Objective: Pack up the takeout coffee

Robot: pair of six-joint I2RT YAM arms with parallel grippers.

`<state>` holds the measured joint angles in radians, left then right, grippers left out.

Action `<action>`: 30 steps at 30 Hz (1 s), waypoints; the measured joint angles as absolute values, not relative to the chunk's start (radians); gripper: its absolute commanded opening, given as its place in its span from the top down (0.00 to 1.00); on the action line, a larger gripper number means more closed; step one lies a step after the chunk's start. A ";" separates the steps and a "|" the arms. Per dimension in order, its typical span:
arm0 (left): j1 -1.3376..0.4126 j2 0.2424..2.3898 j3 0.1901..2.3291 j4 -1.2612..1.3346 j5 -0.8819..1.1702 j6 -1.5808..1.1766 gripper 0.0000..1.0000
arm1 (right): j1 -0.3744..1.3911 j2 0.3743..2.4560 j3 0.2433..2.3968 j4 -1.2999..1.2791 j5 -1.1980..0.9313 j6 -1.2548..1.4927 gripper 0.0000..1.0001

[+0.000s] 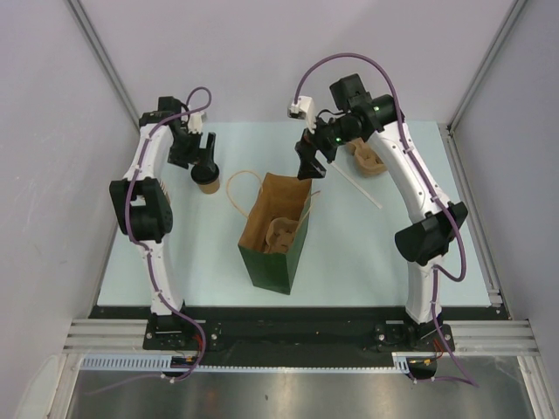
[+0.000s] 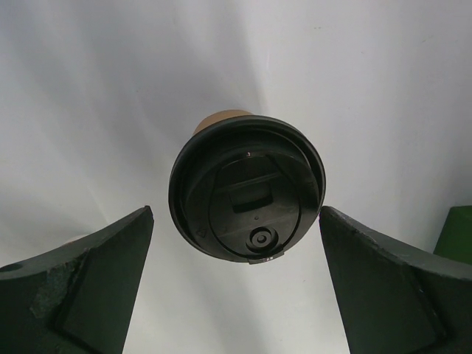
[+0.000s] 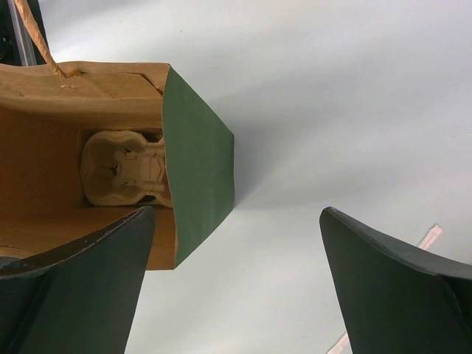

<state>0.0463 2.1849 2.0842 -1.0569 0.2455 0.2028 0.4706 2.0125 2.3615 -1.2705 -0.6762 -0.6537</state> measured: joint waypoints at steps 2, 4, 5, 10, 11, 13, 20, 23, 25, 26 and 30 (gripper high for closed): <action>0.046 2.185 2.086 -1.056 0.253 0.203 0.00 | 0.470 2.013 2.366 -1.271 -0.674 -0.654 0.00; 0.046 2.185 2.090 -1.056 0.261 0.202 0.01 | 0.469 2.013 2.369 -1.272 -0.673 -0.654 0.00; 0.046 2.185 2.091 -1.056 0.266 0.202 0.01 | 0.469 2.014 2.370 -1.272 -0.673 -0.654 0.00; 0.046 2.185 2.098 -1.056 0.274 0.202 0.01 | 0.469 2.024 2.380 -1.274 -0.669 -0.654 0.00; 0.046 2.185 2.098 -1.057 0.274 0.202 0.00 | 0.469 2.028 2.385 -1.274 -0.669 -0.654 0.00; 0.046 2.185 2.098 -1.056 0.273 0.202 0.01 | 0.469 2.033 2.394 -1.274 -0.669 -0.654 0.00; 0.046 2.187 2.098 -1.055 0.274 0.202 0.01 | 0.469 2.037 2.400 -1.274 -0.669 -0.654 0.00; 0.046 2.193 2.098 -1.052 0.276 0.202 0.01 | 0.467 2.037 2.400 -1.275 -0.669 -0.654 0.00; 0.046 2.199 2.096 -1.049 0.276 0.202 0.01 | 0.466 2.037 2.400 -1.275 -0.669 -0.654 0.00; 0.046 2.203 2.095 -1.048 0.276 0.202 0.02 | 0.464 2.037 2.400 -1.275 -0.669 -0.654 0.00; 0.046 2.213 2.090 -1.040 0.276 0.202 0.06 | 0.458 2.037 2.400 -1.275 -0.668 -0.654 0.00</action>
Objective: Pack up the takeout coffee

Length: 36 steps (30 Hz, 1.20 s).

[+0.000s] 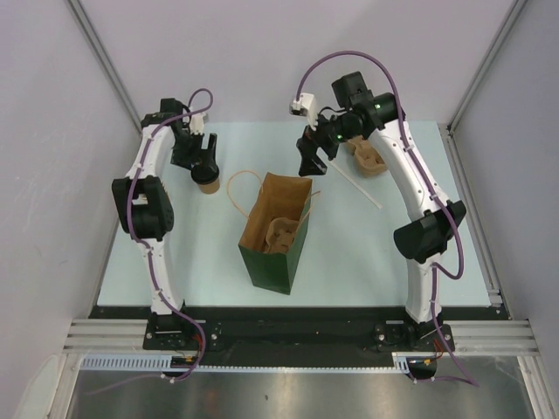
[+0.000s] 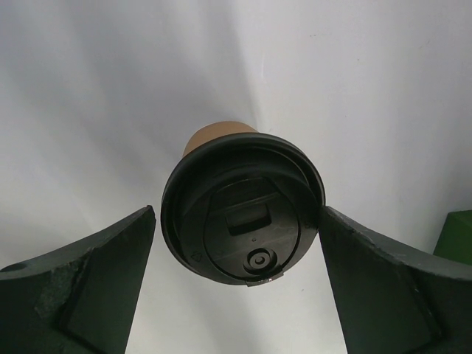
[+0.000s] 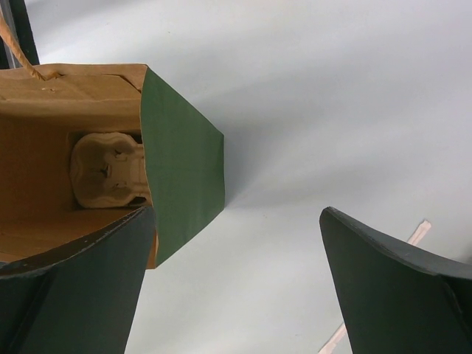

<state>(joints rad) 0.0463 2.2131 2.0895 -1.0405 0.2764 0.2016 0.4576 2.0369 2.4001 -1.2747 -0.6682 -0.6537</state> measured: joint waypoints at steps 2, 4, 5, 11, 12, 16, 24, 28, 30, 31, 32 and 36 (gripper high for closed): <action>0.046 2.216 2.089 -1.037 0.276 0.201 0.08 | 0.456 2.037 2.400 -1.275 -0.668 -0.654 0.01; 0.046 2.217 2.089 -1.032 0.276 0.200 0.10 | 0.456 2.037 2.400 -1.275 -0.668 -0.654 0.00; 0.046 2.217 2.089 -1.031 0.276 0.201 0.11 | 0.456 2.037 2.400 -1.275 -0.668 -0.654 0.00; 0.046 2.217 2.087 -1.028 0.276 0.201 0.10 | 0.453 2.037 2.400 -1.275 -0.666 -0.654 0.00; 0.046 2.217 2.086 -1.027 0.276 0.200 0.09 | 0.453 2.037 2.400 -1.275 -0.666 -0.654 0.00; 0.046 2.217 2.070 -1.016 0.276 0.201 0.05 | 0.451 2.037 2.400 -1.275 -0.665 -0.654 0.00; 0.046 2.200 2.016 -0.993 0.311 0.188 0.09 | 0.451 2.037 2.400 -1.275 -0.662 -0.654 0.01; 0.045 2.194 2.008 -0.988 0.314 0.184 0.12 | 0.451 2.037 2.400 -1.275 -0.662 -0.654 0.00; 0.045 2.194 2.008 -0.988 0.314 0.184 0.16 | 0.451 2.037 2.400 -1.275 -0.662 -0.654 0.00; 0.045 2.194 2.008 -0.987 0.314 0.183 0.18 | 0.451 2.037 2.401 -1.275 -0.662 -0.654 0.00; 0.045 2.194 2.008 -0.988 0.314 0.183 0.20 | 0.450 2.037 2.402 -1.275 -0.662 -0.654 0.00; 0.045 2.193 2.008 -0.987 0.313 0.181 0.34 | 0.451 2.037 2.406 -1.275 -0.662 -0.653 0.00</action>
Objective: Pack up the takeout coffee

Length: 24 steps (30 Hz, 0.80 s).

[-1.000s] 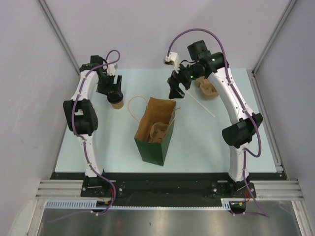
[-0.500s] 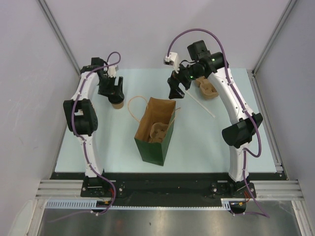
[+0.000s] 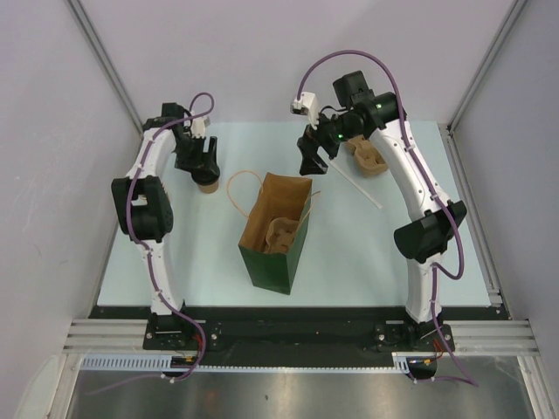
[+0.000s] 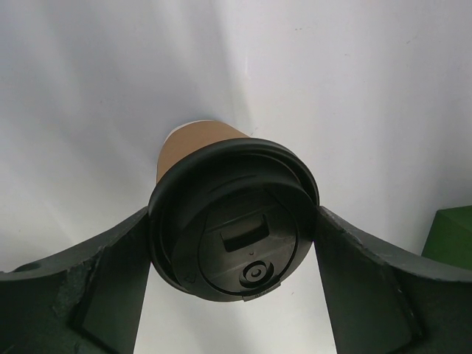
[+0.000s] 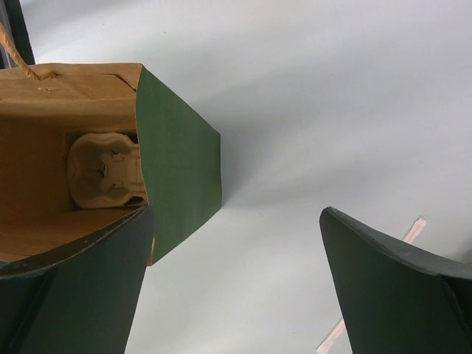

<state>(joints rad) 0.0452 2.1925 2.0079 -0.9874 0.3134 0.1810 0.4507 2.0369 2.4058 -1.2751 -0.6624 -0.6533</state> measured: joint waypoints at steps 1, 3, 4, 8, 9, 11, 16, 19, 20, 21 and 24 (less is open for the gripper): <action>0.046 2.192 2.008 -0.988 0.313 0.181 0.35 | 0.451 2.037 2.406 -1.275 -0.662 -0.653 0.00; 0.046 2.190 2.008 -0.989 0.314 0.182 0.41 | 0.452 2.037 2.406 -1.275 -0.662 -0.652 0.00; 0.046 2.188 2.008 -0.991 0.315 0.183 0.43 | 0.455 2.037 2.406 -1.275 -0.661 -0.649 0.00; 0.049 2.162 2.008 -1.006 0.323 0.184 0.51 | 0.459 2.037 2.406 -1.275 -0.659 -0.647 0.00; 0.049 2.149 2.009 -1.011 0.328 0.184 0.52 | 0.461 2.037 2.406 -1.275 -0.658 -0.647 0.00; 0.050 2.121 2.015 -1.028 0.348 0.184 0.54 | 0.463 2.037 2.406 -1.275 -0.658 -0.646 0.00; 0.052 2.070 2.004 -1.042 0.429 0.184 0.53 | 0.466 2.037 2.406 -1.275 -0.658 -0.646 0.00; 0.052 2.049 1.935 -1.034 0.462 0.183 0.53 | 0.468 2.037 2.406 -1.275 -0.658 -0.643 0.00; 0.052 2.048 1.908 -1.032 0.472 0.183 0.53 | 0.468 2.037 2.406 -1.275 -0.658 -0.642 0.00; 0.052 2.048 1.888 -1.031 0.478 0.183 0.53 | 0.469 2.037 2.406 -1.275 -0.658 -0.641 0.00; 0.052 2.048 1.827 -1.030 0.483 0.183 0.53 | 0.469 2.037 2.406 -1.275 -0.658 -0.636 0.00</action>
